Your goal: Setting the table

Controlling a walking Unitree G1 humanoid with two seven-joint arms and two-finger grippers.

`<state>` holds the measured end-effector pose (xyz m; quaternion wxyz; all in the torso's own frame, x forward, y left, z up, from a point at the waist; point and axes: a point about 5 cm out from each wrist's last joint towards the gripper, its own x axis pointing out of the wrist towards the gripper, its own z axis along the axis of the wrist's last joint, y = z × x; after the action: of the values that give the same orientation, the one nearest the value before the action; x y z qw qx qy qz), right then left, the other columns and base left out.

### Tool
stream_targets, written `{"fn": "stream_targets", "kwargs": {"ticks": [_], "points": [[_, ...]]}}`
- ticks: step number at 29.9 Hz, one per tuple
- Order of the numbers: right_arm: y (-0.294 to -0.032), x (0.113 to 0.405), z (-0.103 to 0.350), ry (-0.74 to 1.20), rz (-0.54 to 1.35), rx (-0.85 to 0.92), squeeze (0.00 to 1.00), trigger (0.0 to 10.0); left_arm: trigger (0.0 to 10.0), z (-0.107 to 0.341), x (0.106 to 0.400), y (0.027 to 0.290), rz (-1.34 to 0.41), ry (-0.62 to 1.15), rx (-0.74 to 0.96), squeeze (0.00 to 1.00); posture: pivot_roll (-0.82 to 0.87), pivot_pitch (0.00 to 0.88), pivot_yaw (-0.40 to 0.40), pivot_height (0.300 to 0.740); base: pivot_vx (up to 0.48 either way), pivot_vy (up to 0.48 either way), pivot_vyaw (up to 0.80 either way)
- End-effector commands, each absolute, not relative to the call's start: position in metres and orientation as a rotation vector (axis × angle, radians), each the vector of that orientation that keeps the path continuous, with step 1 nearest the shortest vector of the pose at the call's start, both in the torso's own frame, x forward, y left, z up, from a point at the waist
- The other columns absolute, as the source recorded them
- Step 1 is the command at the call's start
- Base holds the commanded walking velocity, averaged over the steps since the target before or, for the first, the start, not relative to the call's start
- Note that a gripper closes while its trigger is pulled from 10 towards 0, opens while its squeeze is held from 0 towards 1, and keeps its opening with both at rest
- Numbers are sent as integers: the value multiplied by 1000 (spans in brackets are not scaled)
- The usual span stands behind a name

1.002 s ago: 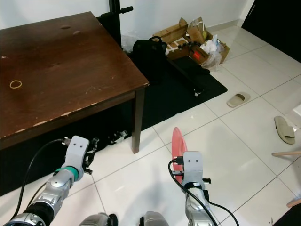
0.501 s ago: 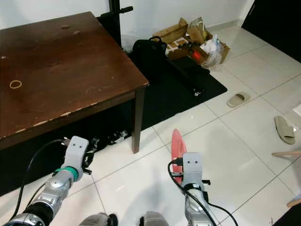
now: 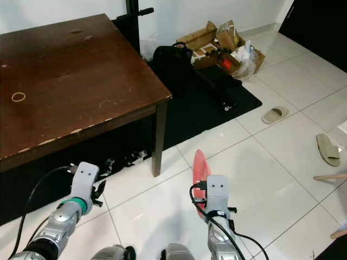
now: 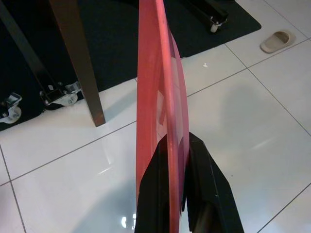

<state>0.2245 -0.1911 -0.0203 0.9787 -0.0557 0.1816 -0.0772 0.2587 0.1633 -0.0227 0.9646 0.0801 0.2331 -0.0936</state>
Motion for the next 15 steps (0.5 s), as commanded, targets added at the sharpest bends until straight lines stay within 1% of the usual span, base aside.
{"fn": "stream_targets", "kwargs": {"ticks": [1,15], "points": [[-193,224,-22,370,-164,-110,0,10000,10000,-29,252,167,-177,502,153,0,-84,0,30,740,0,0,0],[-194,223,-23,370,-169,-111,0,10000,10000,-28,253,163,-189,497,157,0,-92,0,34,740,0,0,0]]}}
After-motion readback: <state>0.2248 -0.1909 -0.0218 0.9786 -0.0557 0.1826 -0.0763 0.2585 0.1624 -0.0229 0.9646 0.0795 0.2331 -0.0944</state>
